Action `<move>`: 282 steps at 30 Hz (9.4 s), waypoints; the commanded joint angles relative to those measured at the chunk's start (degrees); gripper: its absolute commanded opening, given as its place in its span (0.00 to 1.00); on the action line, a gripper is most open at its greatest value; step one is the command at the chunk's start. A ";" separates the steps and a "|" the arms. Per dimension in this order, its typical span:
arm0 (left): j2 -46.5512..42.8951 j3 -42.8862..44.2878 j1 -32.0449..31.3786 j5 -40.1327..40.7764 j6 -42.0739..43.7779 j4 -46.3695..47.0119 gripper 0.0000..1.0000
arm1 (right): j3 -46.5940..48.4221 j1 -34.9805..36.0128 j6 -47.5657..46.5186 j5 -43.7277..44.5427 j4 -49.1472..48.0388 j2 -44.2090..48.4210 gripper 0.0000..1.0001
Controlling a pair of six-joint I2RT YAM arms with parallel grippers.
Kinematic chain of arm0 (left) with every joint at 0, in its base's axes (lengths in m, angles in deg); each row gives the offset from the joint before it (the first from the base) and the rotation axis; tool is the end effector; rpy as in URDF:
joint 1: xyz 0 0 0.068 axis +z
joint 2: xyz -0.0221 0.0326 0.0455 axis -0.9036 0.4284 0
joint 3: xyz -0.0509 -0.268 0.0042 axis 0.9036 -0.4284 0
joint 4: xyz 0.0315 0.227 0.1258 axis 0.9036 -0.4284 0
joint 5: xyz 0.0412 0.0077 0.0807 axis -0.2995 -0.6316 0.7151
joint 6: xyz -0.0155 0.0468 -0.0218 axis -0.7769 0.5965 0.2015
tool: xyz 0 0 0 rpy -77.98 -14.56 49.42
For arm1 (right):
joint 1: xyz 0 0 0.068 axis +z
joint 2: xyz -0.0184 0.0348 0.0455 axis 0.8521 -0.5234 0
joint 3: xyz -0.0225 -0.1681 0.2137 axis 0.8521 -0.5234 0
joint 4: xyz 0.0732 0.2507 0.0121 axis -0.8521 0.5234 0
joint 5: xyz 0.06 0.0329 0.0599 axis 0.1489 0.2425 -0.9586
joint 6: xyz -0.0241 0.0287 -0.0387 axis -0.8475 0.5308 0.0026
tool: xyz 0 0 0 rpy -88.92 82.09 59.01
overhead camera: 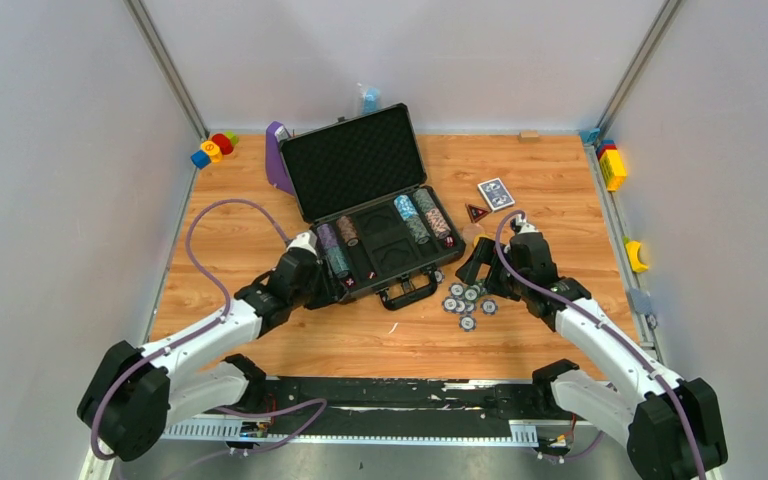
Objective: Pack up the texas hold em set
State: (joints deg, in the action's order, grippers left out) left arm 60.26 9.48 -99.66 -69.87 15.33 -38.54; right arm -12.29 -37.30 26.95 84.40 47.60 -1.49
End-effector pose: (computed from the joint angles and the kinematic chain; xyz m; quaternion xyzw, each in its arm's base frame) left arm 0.1698 -0.1165 0.1776 -0.1030 0.9177 -0.2292 0.3078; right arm 0.1815 0.0736 0.2057 0.0990 0.9173 0.2182 0.3181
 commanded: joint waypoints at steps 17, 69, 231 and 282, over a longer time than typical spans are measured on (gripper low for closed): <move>-8.15 -4.26 11.73 12.86 -4.37 -6.43 0.15 | 1.17 0.04 -2.25 0.70 -1.76 1.43 0.93; -25.63 -4.37 11.98 -5.25 25.20 6.35 0.68 | 28.55 -9.31 4.54 12.29 -1.25 -42.15 0.75; -31.13 -9.08 11.96 1.63 23.24 7.39 0.71 | 26.20 -7.37 -6.54 15.17 13.70 -44.61 0.58; -29.16 -9.13 11.96 2.07 23.50 8.77 0.70 | 36.76 6.15 -7.89 22.47 20.44 -32.29 0.39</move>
State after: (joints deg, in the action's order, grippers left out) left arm 31.57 0.43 -87.83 -68.21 38.92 -31.98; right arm 17.86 -35.70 20.18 104.22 66.68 -34.63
